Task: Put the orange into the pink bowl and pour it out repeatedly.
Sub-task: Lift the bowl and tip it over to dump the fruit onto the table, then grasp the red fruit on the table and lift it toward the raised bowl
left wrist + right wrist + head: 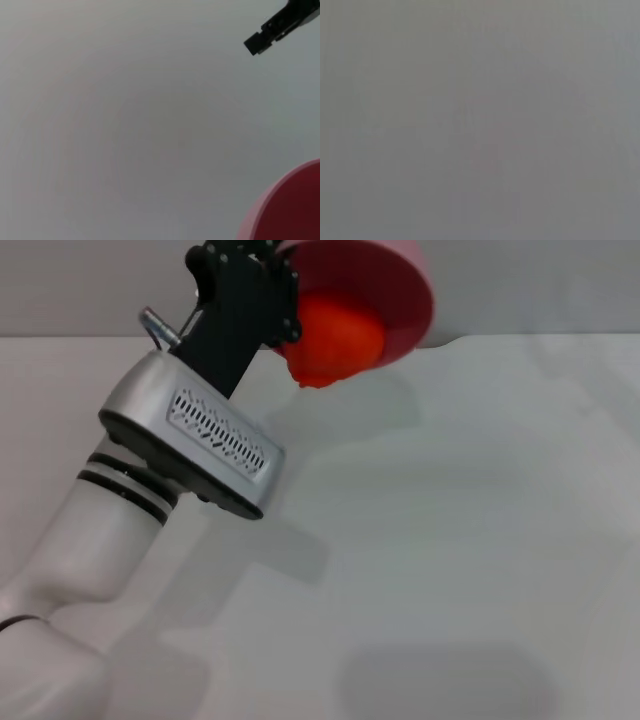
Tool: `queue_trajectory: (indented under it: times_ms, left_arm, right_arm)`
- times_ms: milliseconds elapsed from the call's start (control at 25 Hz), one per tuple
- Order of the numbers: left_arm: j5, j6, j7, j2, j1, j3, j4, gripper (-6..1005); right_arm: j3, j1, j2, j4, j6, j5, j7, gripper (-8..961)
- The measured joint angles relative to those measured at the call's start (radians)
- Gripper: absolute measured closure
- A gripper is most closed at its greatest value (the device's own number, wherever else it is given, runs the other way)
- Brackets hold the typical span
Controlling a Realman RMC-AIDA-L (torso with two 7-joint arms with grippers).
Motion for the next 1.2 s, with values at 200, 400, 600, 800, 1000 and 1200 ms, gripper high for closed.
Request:
queue_trajectory:
  times_ms: [200,400,600,800,1000,1200]
  left_arm:
    - [-0.023,-0.098,0.038,0.000,0.013,0.024,-0.017,957]
    - [-0.032,-0.194,0.050,0.002,0.029,0.034,-0.022,957]
    - [-0.043,-0.241,0.055,0.002,0.026,0.038,-0.029,957]
    - [-0.079,-0.221,0.028,0.003,-0.005,0.037,-0.041,956]
    - [-0.145,-0.073,-0.206,0.014,-0.060,-0.034,-0.034,956]
    - [-0.142,0.235,-0.436,0.017,-0.124,-0.178,-0.022,956]
  right_arm:
    - [0.000,0.014,0.000,-0.002,-0.001,0.000,-0.005,474]
    - [0.000,0.028,-0.002,-0.002,0.002,0.000,-0.014,473]
    - [0.000,0.039,-0.004,-0.002,0.008,-0.006,-0.016,471]
    - [0.000,0.045,-0.005,0.000,0.019,-0.007,-0.032,469]
    - [0.000,0.045,-0.009,0.016,0.047,-0.007,-0.035,468]
    - [0.000,0.030,-0.019,0.040,0.050,-0.002,-0.035,466]
